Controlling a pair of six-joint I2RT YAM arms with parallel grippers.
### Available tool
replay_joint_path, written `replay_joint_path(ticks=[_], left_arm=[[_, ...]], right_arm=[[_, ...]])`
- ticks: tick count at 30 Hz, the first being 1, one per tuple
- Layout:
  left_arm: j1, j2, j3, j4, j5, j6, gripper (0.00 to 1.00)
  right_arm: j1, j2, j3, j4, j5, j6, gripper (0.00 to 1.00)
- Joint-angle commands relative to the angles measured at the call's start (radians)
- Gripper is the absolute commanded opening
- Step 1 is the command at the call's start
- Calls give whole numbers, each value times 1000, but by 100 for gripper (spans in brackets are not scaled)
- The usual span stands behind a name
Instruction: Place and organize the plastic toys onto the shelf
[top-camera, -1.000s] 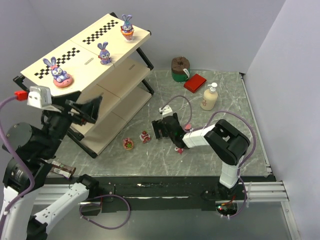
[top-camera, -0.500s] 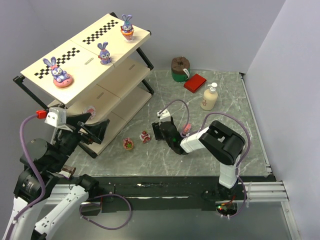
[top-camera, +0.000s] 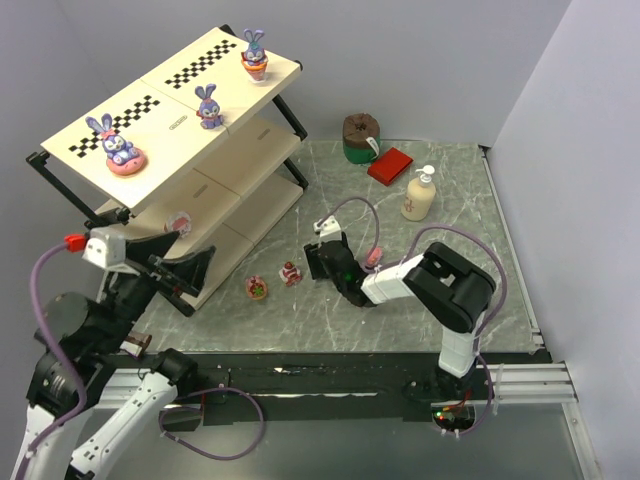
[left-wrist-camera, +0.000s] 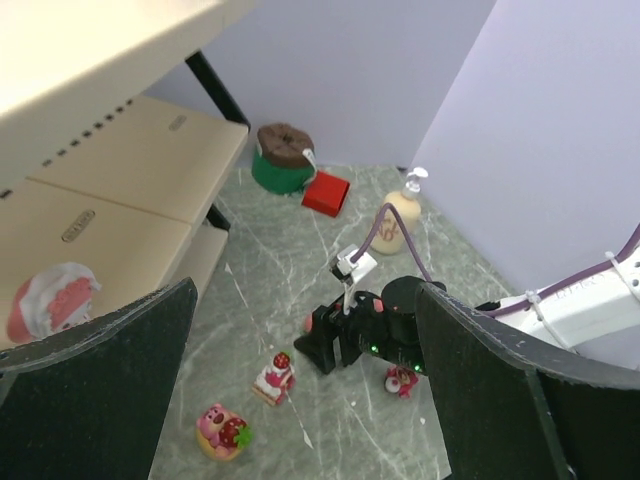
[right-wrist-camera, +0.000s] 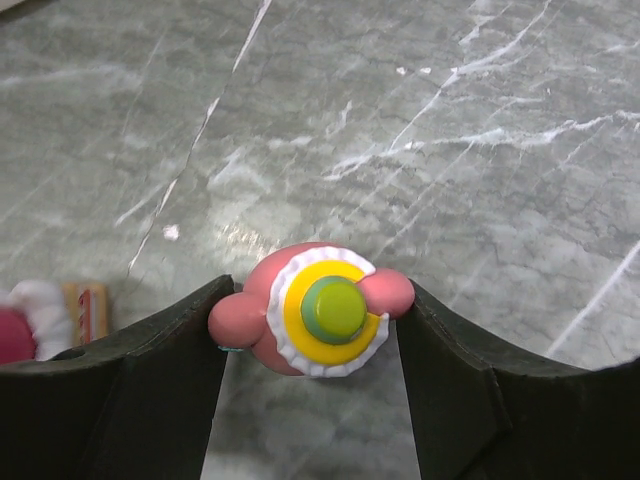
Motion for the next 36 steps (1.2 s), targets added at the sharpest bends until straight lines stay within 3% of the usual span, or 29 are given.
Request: replay_joint_path(ticks=[1, 8, 14, 20, 32, 36], left_arm=[[-3, -51, 30, 48, 8, 40, 96], [-3, -100, 10, 100, 27, 86, 96], [-3, -115, -1, 100, -87, 80, 96], [-3, -118, -7, 83, -164, 72, 96], [-3, -123, -3, 75, -185, 75, 96], [-3, -126, -3, 75, -190, 75, 96]], right_arm=[[8, -144, 114, -116, -29, -2, 31], [38, -201, 335, -314, -68, -62, 30], [59, -173, 548, -400, -149, -115, 30], [62, -48, 825, -467, -204, -162, 30], [67, 172, 1166, -553, -293, -180, 31], [74, 209, 1206, -575, -301, -186, 33]])
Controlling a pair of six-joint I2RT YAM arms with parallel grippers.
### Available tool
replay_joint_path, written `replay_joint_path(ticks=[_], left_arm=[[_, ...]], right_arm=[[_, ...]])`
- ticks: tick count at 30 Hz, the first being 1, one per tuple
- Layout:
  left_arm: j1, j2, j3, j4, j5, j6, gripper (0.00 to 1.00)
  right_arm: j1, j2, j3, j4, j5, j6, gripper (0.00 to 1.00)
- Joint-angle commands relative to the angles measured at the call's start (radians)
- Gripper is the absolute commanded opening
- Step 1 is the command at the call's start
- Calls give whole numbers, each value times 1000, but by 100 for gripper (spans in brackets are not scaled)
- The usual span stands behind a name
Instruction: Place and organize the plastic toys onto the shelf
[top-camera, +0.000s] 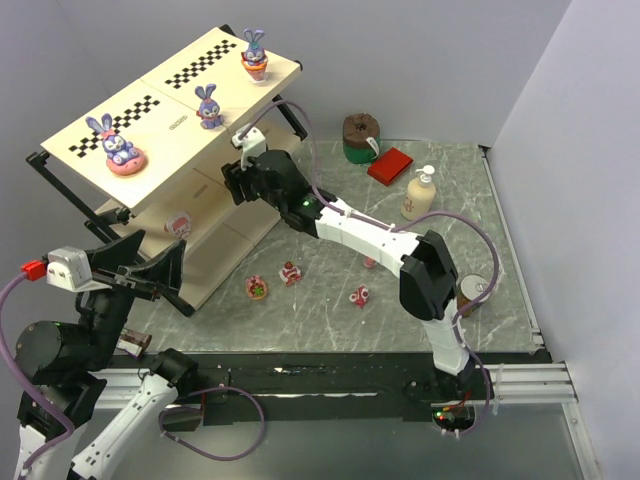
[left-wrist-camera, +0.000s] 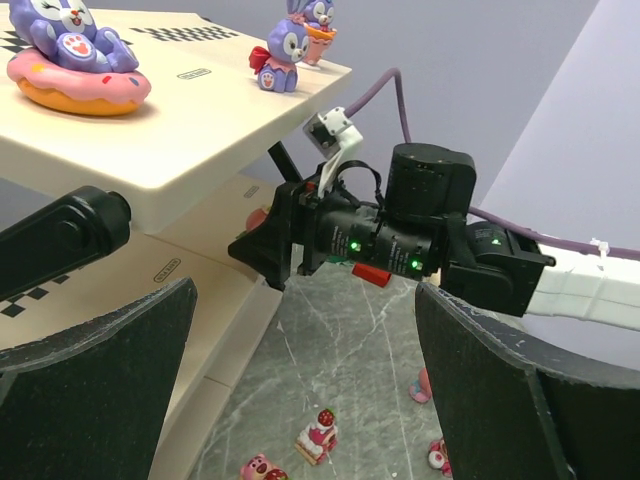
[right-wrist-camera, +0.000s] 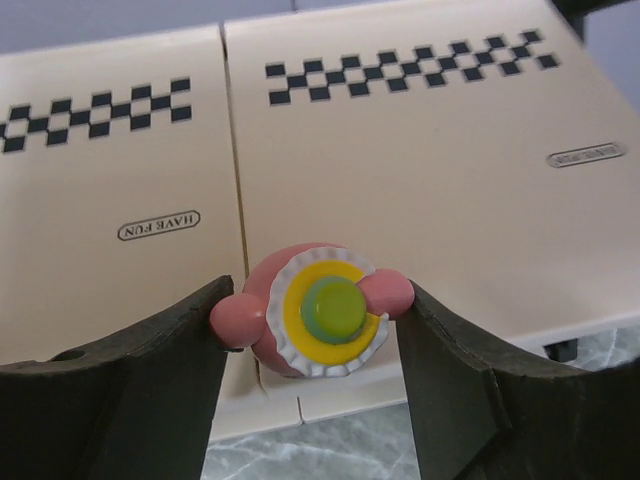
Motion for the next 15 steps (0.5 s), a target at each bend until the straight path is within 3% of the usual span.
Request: replay_joint_path(ticks=[1, 15], left_arm=[[-1, -18, 2, 9, -17, 4, 96], [-1, -25, -1, 11, -26, 4, 97]], right_arm=[[17, 13, 89, -18, -18, -21, 33], [46, 75, 158, -74, 36, -72, 43]])
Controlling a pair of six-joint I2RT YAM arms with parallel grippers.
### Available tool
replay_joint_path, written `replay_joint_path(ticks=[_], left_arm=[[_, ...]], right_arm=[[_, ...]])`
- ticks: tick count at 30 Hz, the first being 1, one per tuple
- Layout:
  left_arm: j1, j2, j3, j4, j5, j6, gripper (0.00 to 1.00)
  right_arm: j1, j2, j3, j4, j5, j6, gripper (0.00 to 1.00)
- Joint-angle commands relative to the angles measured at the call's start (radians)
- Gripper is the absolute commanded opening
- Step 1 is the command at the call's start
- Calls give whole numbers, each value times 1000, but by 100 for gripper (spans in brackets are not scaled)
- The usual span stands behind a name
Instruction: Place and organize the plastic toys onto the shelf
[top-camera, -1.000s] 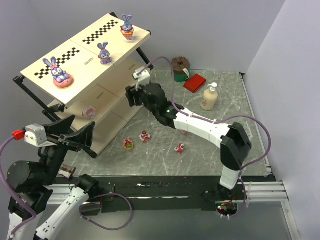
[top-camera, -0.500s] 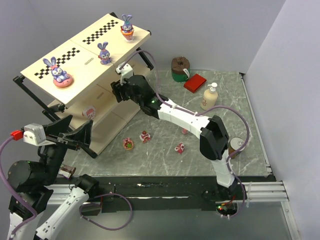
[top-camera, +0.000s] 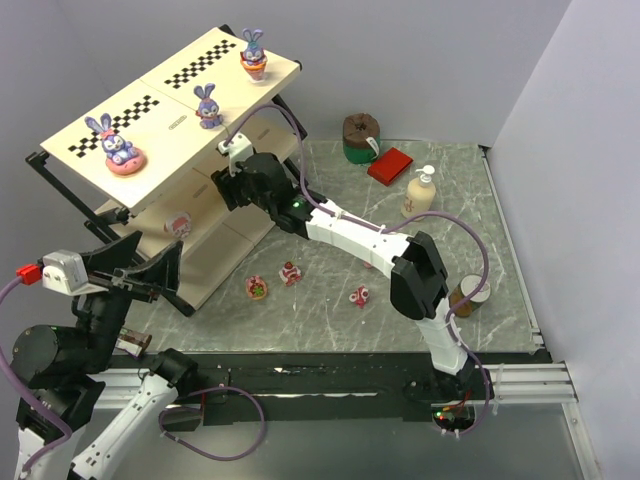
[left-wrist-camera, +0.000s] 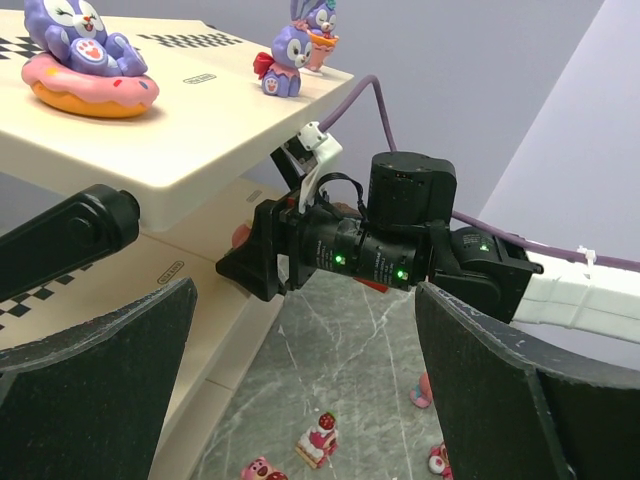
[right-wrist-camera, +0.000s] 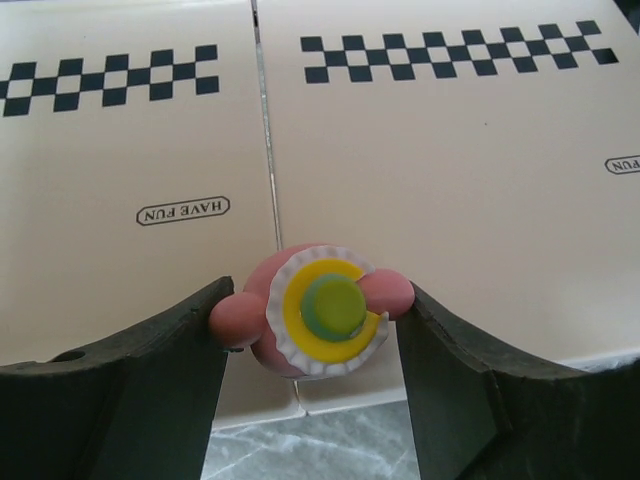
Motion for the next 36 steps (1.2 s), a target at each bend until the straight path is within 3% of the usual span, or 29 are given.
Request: replay_joint_path(ticks=[1, 11, 20, 30, 36], left_arm=[[-1, -8, 2, 12, -15, 4, 96], [-3, -10, -3, 15, -27, 8, 96], [-1, -4, -5, 15, -29, 7, 96], [-1, 3, -3, 9, -47, 5, 96], [-1, 7, 3, 6, -50, 4, 96]], right_arm=[[18, 8, 59, 13, 35, -24, 44], [27, 29, 75, 5, 91, -4, 66], [24, 21, 52, 25, 121, 45, 74], [13, 24, 43, 33, 104, 76, 77], [18, -14, -19, 82, 147, 57, 94]])
